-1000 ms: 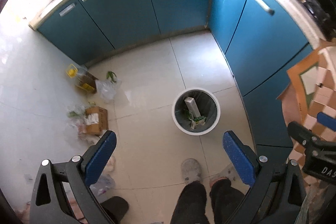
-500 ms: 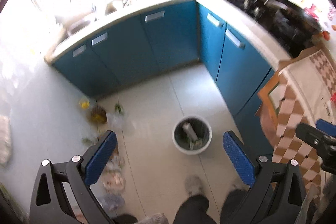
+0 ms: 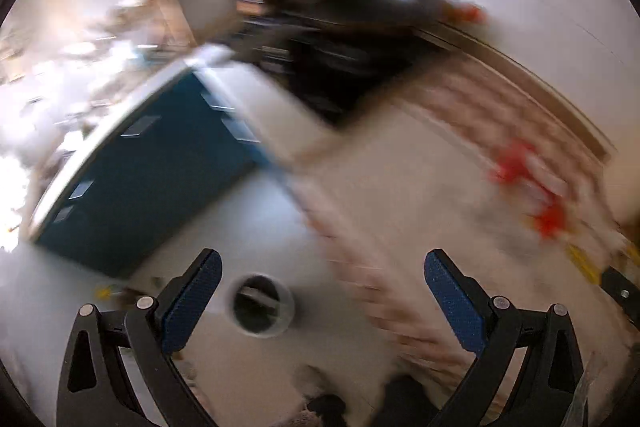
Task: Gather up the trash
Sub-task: 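Move both open tools from the bin back toward the counter, then grasp the brown-bordered medicine box with left tool while right tool grasps the paper sachet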
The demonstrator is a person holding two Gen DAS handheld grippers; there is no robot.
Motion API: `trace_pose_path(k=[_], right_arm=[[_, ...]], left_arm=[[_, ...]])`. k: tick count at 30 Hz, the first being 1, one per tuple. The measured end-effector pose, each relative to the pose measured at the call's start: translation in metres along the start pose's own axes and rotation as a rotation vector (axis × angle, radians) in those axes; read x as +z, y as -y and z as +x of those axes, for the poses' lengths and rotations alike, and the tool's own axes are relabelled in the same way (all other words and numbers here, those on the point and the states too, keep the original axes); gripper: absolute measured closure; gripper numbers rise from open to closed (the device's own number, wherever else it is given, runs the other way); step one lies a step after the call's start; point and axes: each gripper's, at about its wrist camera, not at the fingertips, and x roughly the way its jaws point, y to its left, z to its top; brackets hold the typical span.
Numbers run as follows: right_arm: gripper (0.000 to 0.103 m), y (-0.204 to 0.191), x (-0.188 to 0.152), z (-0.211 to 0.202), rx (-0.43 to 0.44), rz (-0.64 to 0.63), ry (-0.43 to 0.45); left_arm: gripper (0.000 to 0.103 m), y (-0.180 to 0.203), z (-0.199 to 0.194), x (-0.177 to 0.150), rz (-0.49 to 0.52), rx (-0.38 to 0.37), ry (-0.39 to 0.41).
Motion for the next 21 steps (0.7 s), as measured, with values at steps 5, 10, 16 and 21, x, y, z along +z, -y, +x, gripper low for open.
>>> trace_pose_path(k=[5, 10, 16, 21], right_arm=[[0.000, 0.171, 0.022, -0.009, -0.181, 0.269, 0.036], [0.024, 0.291, 0.037, -0.007, -0.327, 0.385, 0.042], [0.025, 0.358, 0.046, 0.008, -0.381, 0.426, 0.034], [0.025, 0.377, 0.052, 0.036, -0.379, 0.432, 0.031]], left_arm=[[0.000, 0.162, 0.061, 0.022, 0.058, -0.242, -0.282], [0.000, 0.288, 0.120, 0.020, 0.004, -0.372, -0.572], [0.002, 0.348, 0.169, 0.008, -0.163, -0.373, -0.755], [0.010, 0.364, 0.181, 0.010, -0.183, -0.283, -0.748]])
